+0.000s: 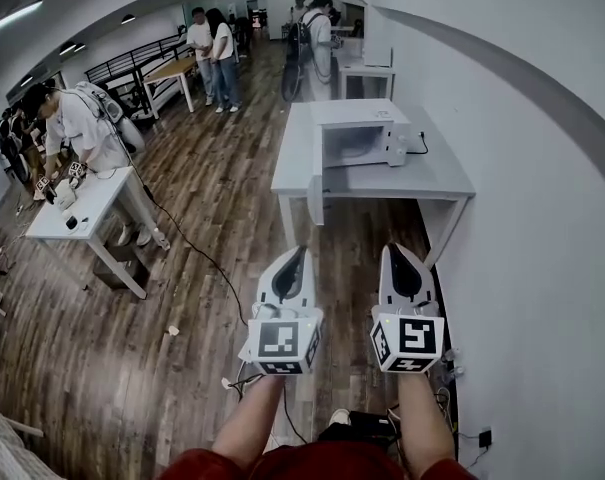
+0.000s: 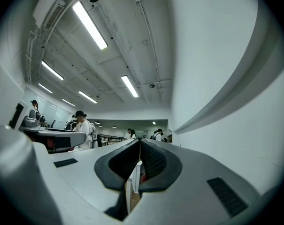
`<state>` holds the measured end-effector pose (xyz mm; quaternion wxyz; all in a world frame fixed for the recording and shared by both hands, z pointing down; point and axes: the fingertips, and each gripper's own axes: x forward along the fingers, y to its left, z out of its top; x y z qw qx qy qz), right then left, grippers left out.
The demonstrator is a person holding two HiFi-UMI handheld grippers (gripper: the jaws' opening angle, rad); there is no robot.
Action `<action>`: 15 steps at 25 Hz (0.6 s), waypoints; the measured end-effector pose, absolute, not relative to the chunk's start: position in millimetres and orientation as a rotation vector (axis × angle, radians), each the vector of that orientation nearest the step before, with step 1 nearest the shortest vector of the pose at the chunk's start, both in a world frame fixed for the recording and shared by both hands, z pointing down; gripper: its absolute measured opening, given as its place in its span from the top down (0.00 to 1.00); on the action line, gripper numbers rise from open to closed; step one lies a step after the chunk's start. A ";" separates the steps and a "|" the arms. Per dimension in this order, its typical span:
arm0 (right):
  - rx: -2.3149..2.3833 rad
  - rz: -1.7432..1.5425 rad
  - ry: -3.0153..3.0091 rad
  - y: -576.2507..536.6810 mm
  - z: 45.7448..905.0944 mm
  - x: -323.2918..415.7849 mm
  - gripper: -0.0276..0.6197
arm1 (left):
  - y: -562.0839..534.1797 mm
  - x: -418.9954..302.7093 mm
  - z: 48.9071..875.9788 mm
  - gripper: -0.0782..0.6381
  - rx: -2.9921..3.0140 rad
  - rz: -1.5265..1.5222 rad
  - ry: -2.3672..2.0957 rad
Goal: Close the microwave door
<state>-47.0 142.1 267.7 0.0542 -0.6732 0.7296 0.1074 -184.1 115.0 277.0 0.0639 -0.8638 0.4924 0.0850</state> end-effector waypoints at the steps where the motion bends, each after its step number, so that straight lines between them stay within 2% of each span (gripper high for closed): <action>1: -2.040 0.323 2.218 133.9 268.2 -40.2 0.91 | 107.6 -177.5 277.6 0.85 -2.609 0.257 1.491; 15: -2.024 0.302 2.266 46.7 288.0 -8.7 0.91 | 23.1 -138.0 295.4 0.85 -2.603 0.227 1.507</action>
